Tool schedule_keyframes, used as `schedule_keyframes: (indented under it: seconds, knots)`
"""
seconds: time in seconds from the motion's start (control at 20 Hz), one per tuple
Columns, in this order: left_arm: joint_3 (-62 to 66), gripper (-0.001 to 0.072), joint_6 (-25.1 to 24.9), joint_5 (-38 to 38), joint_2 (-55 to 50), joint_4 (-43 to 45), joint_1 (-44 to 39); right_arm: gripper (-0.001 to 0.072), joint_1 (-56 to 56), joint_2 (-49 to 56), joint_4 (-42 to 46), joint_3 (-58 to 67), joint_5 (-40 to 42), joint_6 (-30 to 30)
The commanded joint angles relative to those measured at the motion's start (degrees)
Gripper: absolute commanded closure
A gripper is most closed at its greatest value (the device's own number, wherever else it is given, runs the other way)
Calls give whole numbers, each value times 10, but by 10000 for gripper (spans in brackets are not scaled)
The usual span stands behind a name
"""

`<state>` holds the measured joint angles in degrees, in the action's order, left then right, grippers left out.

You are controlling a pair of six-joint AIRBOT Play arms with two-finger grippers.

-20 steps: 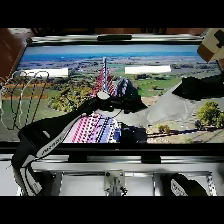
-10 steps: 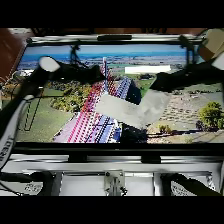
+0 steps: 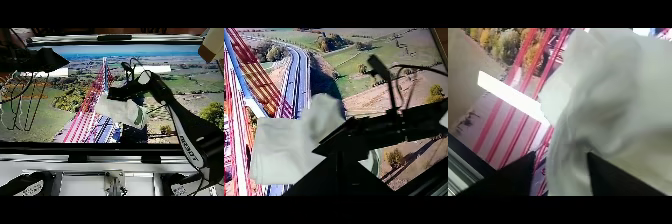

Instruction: Fold the shirts.

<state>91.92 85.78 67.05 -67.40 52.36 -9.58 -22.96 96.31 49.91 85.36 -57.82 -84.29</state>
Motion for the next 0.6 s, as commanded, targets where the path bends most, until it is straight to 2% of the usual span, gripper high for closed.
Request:
schedule_keyframes:
  seconds: [0.0, 0.15, 0.35, 0.4, 0.45, 0.55]
  knots:
    - [0, 676, 0, 6, 33, 8, -12, 183, -10, 37, -59, 0, 24, 12]
    - [-15, 676, 0, 5, 31, 8, -15, 183, 39, -4, -6, 0, -46, 8]
    - [-40, 676, 0, 5, 30, 24, -15, 183, 142, -73, 215, -3, -222, -51]
    - [-42, 676, 0, 5, 30, 28, -15, 183, 173, -83, 237, -19, -265, -51]
    - [-43, 676, 0, 6, 30, 30, -15, 182, 202, -96, 232, -56, -284, -51]
    - [-43, 676, 0, 6, 30, 30, -15, 87, 240, -123, 184, -163, -265, -46]
